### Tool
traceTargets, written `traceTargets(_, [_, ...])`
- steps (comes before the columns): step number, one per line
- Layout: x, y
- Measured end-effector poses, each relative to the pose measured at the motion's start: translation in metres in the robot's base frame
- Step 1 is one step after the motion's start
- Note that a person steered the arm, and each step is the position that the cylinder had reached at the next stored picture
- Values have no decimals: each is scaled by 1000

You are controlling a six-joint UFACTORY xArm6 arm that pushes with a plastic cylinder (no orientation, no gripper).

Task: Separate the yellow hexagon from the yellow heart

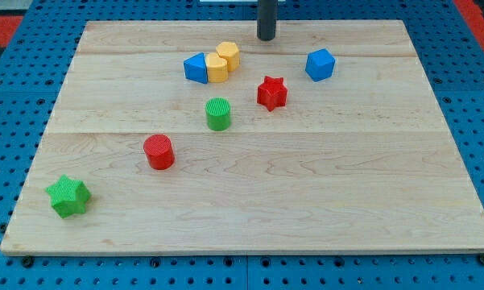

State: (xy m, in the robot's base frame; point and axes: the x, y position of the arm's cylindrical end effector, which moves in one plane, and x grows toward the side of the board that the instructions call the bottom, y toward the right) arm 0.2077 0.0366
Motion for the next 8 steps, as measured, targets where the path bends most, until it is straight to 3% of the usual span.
traceTargets(1, [31, -105])
traceTargets(2, [89, -158])
traceTargets(3, [113, -141])
traceTargets(5, [56, -64])
traceTargets(6, [54, -30])
traceTargets(7, [67, -39])
traceTargets(8, [67, 9])
